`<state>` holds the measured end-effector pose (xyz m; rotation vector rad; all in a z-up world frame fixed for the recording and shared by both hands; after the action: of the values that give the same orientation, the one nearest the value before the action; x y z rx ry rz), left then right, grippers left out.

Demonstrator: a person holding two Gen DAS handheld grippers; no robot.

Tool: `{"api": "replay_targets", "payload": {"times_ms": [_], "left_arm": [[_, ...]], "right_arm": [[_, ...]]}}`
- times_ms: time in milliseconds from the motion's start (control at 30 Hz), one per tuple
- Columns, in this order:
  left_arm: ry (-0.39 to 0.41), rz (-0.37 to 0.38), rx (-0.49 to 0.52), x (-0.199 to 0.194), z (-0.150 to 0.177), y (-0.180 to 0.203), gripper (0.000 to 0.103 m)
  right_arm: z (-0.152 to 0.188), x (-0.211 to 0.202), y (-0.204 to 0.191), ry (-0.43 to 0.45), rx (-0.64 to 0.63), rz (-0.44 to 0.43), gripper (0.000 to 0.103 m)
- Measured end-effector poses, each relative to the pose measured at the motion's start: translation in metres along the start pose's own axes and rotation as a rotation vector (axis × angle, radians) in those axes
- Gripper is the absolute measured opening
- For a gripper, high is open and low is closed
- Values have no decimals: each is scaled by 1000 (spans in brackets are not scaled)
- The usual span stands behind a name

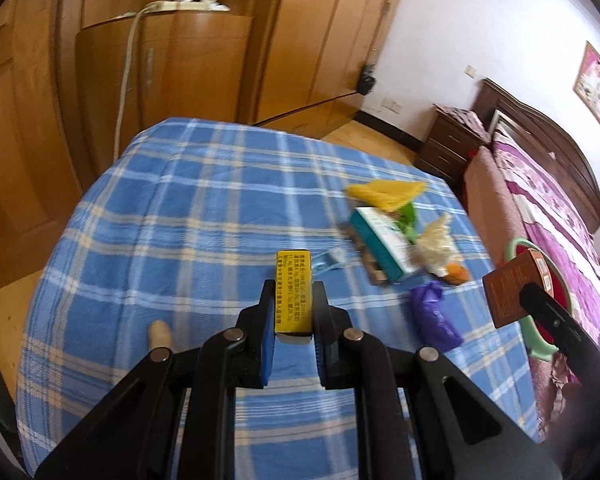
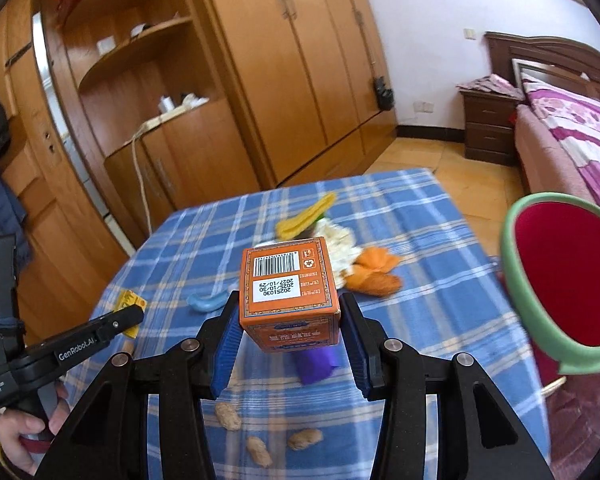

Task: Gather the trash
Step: 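Carry both boxes over the red bucket with both tools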

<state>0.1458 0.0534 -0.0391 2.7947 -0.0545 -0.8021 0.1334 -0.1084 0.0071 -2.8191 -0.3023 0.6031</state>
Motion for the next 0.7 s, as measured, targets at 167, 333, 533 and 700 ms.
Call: {"api": "replay_targets", "payload": {"times_ms": [167, 333, 533, 700], "left_arm": [[-11, 70, 29, 1, -1, 35, 16], [-33, 136, 65, 5, 1, 72, 16], [-75, 222, 92, 16, 4, 115, 16], [-101, 267, 128, 25, 6, 151, 16]], "right_arm": [[-14, -19, 29, 38, 34, 59, 49], [-22, -38, 60, 67, 68, 122, 49], [-29, -54, 94, 99, 96, 198, 49], [-32, -66, 124, 121, 129, 258, 49]]}}
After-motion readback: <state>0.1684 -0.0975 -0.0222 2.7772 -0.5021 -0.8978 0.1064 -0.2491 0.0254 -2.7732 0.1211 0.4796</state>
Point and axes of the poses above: each gripper's, at about its wrist camera, not at the fingertips, and x roughly the way its jaws point, y to its right, z to its underside, the point moved 8 cm from there along x, roughly the way its jaws point, and after that the axes turned 14 degrees about y, right-handed, at the moved point
